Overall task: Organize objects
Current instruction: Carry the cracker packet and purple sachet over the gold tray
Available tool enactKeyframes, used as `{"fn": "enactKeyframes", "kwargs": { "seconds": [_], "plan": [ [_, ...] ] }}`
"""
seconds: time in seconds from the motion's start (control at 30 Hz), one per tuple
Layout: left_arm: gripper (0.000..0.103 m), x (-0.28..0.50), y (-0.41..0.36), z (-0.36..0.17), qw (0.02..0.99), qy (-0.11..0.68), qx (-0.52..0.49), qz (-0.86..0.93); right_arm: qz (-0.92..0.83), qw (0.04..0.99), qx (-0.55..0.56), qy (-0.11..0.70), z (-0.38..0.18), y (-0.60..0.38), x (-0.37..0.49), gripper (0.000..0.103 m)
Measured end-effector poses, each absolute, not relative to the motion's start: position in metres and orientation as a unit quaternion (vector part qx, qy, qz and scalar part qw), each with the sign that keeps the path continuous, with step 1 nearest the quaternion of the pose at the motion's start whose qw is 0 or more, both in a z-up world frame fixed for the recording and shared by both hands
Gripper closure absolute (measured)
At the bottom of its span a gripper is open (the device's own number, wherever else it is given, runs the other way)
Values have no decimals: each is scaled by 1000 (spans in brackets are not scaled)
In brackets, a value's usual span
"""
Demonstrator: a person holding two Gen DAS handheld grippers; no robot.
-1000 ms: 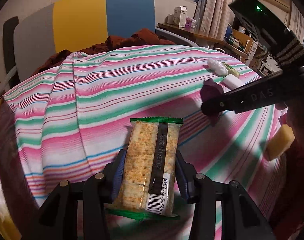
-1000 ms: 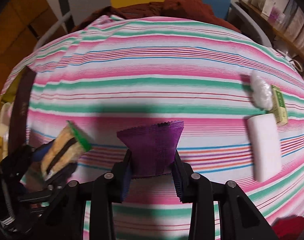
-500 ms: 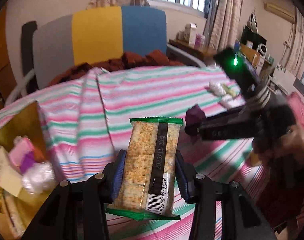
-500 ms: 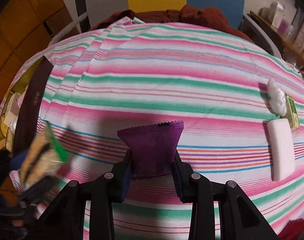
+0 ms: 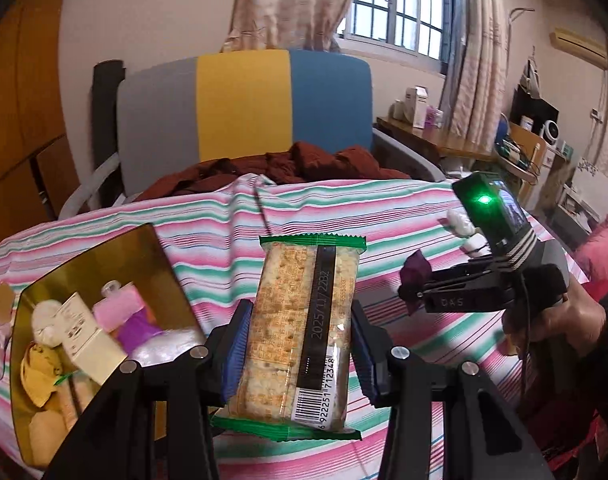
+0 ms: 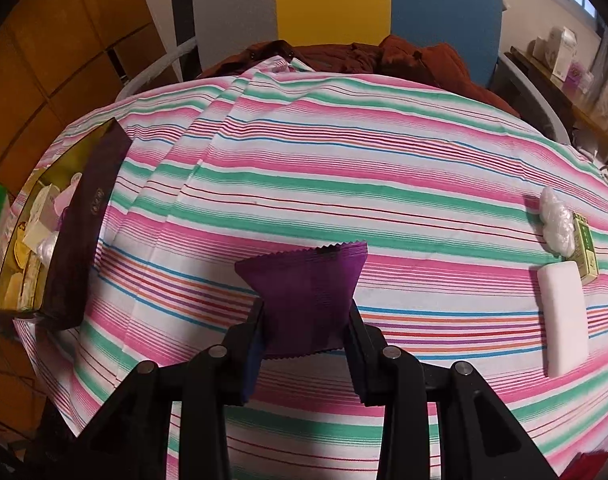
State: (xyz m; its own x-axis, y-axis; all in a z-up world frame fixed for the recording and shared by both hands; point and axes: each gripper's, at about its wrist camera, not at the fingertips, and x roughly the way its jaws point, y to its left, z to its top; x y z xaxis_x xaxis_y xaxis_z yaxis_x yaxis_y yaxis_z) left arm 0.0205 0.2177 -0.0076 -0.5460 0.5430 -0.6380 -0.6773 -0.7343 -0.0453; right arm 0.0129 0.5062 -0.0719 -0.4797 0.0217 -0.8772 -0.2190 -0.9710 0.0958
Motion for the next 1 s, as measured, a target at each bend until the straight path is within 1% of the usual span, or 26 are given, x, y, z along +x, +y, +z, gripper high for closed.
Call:
{"fn": "enactKeyframes", "kwargs": {
  "seconds": [0.23, 0.43, 0.77, 1.0],
  "plan": [
    [57, 15, 184, -6, 317, 79, -331, 885, 857, 61, -500, 111, -66, 498, 12, 66],
    [57, 5, 157, -7, 289, 60, -335, 895, 870, 32, -477, 121, -50, 467, 6, 66],
    [57, -11, 117, -13, 250, 33, -343, 905, 883, -45, -446, 137, -26, 395, -9, 66],
    [57, -25, 75, -19, 211, 6, -352, 912, 885, -95, -439, 125, -15, 349, -22, 66]
  ]
}}
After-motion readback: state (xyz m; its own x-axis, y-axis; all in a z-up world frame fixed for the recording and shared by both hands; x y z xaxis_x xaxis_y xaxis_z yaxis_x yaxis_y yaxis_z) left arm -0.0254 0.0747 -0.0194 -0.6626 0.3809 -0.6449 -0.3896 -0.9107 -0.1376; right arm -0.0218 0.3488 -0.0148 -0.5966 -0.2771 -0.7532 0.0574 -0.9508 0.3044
